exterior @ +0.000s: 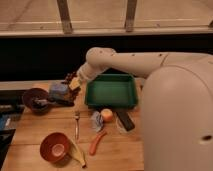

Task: Place grapes in tray

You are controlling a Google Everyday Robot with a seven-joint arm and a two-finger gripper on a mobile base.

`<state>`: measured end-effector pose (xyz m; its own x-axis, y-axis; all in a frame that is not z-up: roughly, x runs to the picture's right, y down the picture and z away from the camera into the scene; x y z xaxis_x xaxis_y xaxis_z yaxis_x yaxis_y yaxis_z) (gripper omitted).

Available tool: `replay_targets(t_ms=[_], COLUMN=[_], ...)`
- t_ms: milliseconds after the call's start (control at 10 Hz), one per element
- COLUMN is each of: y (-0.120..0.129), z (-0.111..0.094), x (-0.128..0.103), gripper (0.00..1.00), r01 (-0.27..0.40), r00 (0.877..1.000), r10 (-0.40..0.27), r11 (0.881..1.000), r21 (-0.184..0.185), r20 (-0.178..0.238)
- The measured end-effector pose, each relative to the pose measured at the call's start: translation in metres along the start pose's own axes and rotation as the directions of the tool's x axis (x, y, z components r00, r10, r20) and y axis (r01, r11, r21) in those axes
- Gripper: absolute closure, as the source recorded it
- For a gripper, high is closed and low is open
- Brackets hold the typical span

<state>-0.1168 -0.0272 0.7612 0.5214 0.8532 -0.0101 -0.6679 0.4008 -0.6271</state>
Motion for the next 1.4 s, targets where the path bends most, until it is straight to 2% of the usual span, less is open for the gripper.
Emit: replay_targets(t_ms=[200, 400, 900, 1000, 1200, 1300, 1400], y=[-0.021, -0.034, -0.031, -0.033, -0.046, -0.062, -0.089], z=[-0.031, -0.048, -0.045, -0.043, -0.041, -0.042, -0.045], x=[0.027, 0.044, 0.043, 0.045, 0.042, 0.038, 0.031], gripper=[1.0, 1.0, 1.0, 1.0, 1.0, 1.0, 1.0], r01=[-0.082, -0.129, -0.127, -0.129, -0.141, -0.151, -0.167], r00=[0.996, 0.991, 0.991, 0.991, 0.99, 0.988, 0.986], r10=[0.08, 0.123, 0.122, 0.125, 0.135, 0.144, 0.157], r11=[0.995, 0.987, 0.987, 0.986, 0.976, 0.967, 0.955], r21=[0.064, 0.1, 0.095, 0.103, 0.167, 0.206, 0.246], r20=[0.036, 0.061, 0.057, 0.05, 0.047, 0.05, 0.062])
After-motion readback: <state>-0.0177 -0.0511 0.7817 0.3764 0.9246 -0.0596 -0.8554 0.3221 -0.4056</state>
